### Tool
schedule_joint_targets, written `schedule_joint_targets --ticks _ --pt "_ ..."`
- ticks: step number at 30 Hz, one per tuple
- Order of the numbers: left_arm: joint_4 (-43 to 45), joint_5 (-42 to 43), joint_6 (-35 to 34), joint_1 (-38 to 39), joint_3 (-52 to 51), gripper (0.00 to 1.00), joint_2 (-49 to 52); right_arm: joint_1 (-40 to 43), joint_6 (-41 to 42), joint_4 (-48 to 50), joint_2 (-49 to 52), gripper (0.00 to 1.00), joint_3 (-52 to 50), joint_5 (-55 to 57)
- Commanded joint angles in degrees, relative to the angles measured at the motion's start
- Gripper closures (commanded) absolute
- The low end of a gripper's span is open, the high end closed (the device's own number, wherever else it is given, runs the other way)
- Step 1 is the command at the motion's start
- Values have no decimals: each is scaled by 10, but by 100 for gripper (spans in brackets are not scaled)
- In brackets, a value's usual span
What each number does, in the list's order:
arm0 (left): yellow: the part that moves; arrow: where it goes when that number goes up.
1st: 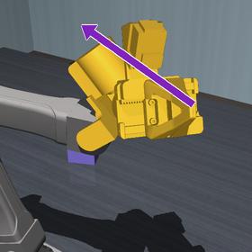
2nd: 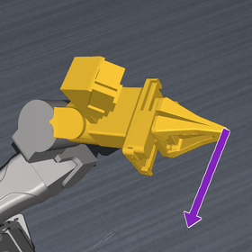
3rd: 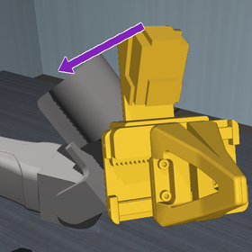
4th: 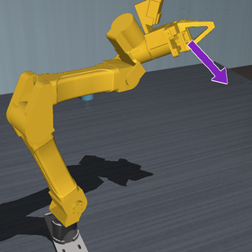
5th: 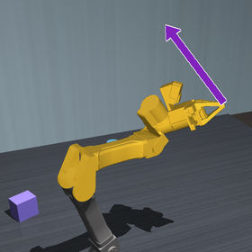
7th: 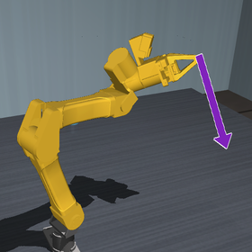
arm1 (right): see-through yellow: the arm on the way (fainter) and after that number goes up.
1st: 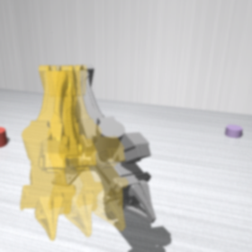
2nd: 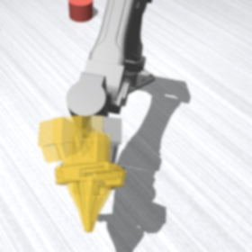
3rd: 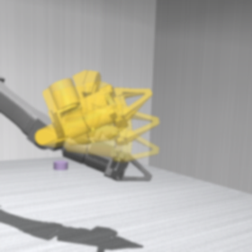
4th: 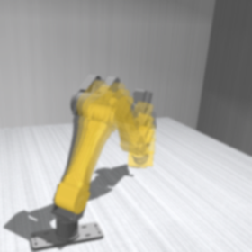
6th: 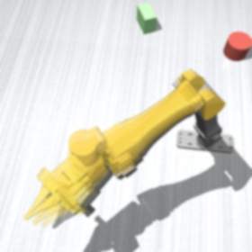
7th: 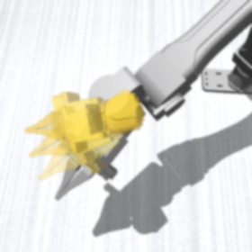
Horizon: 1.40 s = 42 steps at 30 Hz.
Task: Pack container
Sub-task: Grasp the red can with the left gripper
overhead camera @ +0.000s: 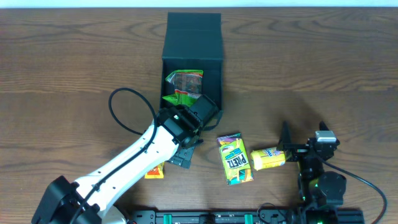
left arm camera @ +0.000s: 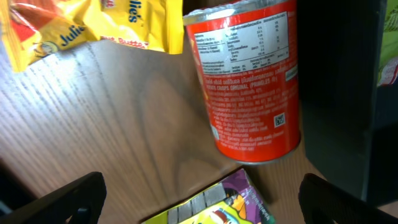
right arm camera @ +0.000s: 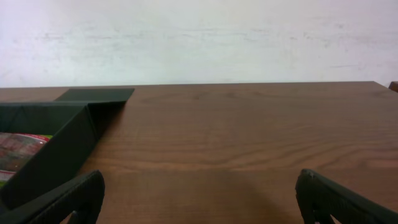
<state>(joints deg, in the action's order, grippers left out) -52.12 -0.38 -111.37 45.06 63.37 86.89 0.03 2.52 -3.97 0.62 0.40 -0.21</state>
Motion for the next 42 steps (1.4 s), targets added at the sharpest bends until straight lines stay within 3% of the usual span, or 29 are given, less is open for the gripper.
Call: schedule_joint_targets --ticks 1,9,32,39,42 --pt "19 -19 -18 -4 -23 5 2 -5 4 -3 -3 1 -1 -2" --pt "43 -64 -27 -11 -31 6 9 -5 4 -3 -3 1 -1 -2" --pt "93 -58 -49 -24 -31 7 106 -5 4 -3 -3 1 -1 -2" --pt "93 -82 -24 -24 -31 15 106 -5 4 -3 -3 1 -1 -2" --pt "93 -79 -3 -24 -31 25 106 -5 4 -3 -3 1 -1 -2"
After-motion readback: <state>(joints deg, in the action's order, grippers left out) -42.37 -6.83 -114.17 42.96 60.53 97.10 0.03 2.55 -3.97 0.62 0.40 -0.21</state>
